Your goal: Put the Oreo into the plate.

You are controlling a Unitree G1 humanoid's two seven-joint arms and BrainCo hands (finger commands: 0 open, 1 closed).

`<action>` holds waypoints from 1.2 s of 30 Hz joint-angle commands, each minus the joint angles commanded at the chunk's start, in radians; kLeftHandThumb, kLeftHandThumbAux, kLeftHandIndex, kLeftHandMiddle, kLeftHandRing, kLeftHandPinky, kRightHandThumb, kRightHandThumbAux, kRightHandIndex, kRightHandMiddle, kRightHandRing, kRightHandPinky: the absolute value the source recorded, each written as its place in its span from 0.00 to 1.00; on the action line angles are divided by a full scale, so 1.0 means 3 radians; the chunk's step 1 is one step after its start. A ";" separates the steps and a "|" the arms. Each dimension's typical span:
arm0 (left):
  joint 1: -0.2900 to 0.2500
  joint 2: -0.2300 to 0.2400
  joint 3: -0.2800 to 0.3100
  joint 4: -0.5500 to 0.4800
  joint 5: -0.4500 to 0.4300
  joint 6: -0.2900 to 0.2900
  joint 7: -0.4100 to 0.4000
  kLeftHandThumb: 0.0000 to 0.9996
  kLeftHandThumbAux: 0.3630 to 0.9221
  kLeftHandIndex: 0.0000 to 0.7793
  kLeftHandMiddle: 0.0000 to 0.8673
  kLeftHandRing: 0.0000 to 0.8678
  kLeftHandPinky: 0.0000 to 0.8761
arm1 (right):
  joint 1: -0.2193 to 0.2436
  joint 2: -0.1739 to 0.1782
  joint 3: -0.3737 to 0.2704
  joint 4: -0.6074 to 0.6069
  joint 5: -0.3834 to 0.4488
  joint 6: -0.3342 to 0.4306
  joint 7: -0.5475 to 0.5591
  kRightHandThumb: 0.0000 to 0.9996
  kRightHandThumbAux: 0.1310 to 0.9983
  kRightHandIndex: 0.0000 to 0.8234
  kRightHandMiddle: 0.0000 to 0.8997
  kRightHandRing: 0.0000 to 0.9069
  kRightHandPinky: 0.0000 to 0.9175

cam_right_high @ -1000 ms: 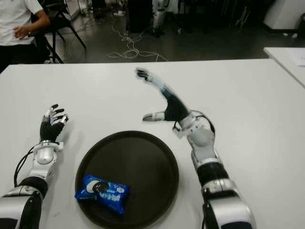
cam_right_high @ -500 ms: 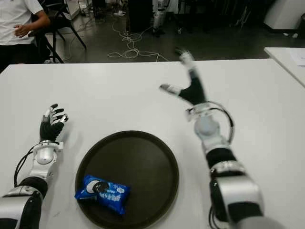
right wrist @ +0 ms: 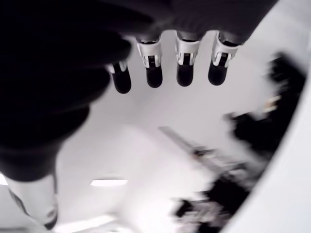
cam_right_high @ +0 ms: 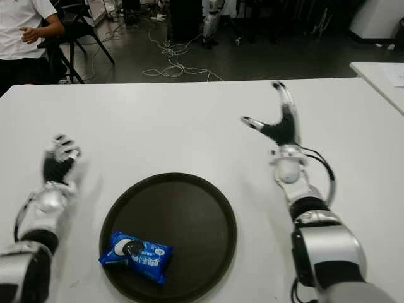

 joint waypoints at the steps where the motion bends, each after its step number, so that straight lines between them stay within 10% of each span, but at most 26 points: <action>1: 0.0006 -0.0002 0.0015 -0.0006 -0.0012 -0.0004 0.0018 0.23 0.66 0.15 0.22 0.24 0.27 | 0.0009 0.0002 -0.0002 0.0008 0.0004 0.0033 -0.0011 0.00 0.63 0.00 0.00 0.00 0.00; 24: 0.0647 -0.0278 -0.0215 -0.0162 0.0210 -0.0426 0.0162 0.28 0.69 0.16 0.22 0.24 0.27 | 0.0599 0.0102 0.0182 -0.0065 -0.0007 -0.0200 -0.0323 0.00 0.59 0.00 0.00 0.00 0.00; 36: 0.0658 -0.0274 -0.0269 -0.0200 0.0321 -0.0628 0.0360 0.14 0.70 0.14 0.20 0.21 0.21 | 0.0700 0.0050 0.0167 -0.0158 0.0031 -0.0310 -0.0204 0.00 0.63 0.00 0.00 0.00 0.00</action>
